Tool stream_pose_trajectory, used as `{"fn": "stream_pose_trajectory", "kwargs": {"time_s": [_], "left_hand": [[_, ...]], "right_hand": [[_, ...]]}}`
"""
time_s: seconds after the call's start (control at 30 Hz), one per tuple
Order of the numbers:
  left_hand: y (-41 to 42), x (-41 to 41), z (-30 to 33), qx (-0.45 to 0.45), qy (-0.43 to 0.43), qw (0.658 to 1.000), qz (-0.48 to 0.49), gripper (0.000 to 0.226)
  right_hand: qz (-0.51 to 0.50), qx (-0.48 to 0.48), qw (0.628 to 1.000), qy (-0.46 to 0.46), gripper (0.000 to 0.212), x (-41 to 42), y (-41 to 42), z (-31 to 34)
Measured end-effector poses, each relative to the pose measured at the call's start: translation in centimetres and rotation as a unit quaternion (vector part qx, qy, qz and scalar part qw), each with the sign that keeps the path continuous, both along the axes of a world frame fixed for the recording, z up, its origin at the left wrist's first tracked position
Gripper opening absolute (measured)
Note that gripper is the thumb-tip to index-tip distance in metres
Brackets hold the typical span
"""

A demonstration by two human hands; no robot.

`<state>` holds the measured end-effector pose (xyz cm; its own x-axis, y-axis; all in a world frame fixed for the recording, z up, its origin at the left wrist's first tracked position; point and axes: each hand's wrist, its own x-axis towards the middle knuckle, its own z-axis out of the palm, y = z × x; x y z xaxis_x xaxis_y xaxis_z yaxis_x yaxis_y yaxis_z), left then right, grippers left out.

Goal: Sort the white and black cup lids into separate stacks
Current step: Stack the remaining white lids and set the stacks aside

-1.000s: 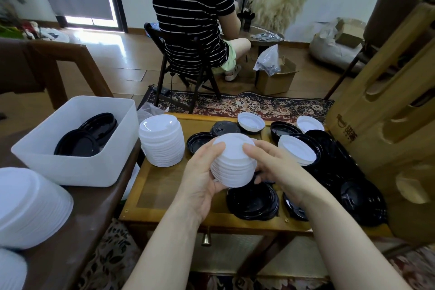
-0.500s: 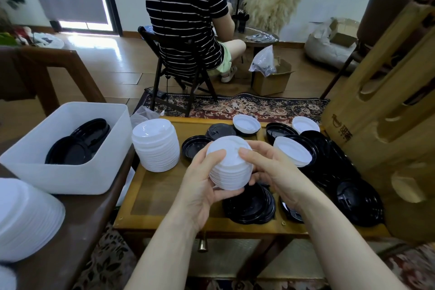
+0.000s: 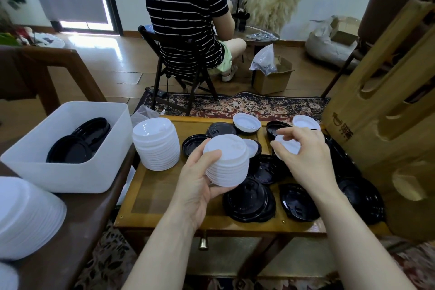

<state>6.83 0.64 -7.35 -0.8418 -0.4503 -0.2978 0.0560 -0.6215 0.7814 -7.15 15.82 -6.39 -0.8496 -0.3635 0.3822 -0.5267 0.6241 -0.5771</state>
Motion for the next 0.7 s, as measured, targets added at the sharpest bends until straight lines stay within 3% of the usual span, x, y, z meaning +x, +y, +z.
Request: {"fn": "stream_pose_trajectory", "kwargs": {"time_s": [0.2, 0.37, 0.57, 0.7], "left_hand": [[-0.2, 0.0, -0.2, 0.022, 0.009, 1.0, 0.016, 0.054], [-0.1, 0.1, 0.0, 0.033, 0.015, 0.999, 0.014, 0.072], [-0.1, 0.0, 0.0, 0.041, 0.014, 0.999, 0.018, 0.07], [-0.2, 0.1, 0.0, 0.036, 0.007, 0.999, 0.017, 0.068]], "right_hand": [[-0.021, 0.097, 0.995, -0.004, 0.024, -0.3, 0.3, 0.1], [-0.027, 0.147, 0.988, -0.026, 0.027, -0.3, 0.1, 0.2], [-0.04, 0.121, 0.992, -0.002, 0.032, 0.0, 0.1, 0.3], [-0.046, 0.001, 0.998, 0.051, 0.03, 0.5, -0.1, 1.0]]}}
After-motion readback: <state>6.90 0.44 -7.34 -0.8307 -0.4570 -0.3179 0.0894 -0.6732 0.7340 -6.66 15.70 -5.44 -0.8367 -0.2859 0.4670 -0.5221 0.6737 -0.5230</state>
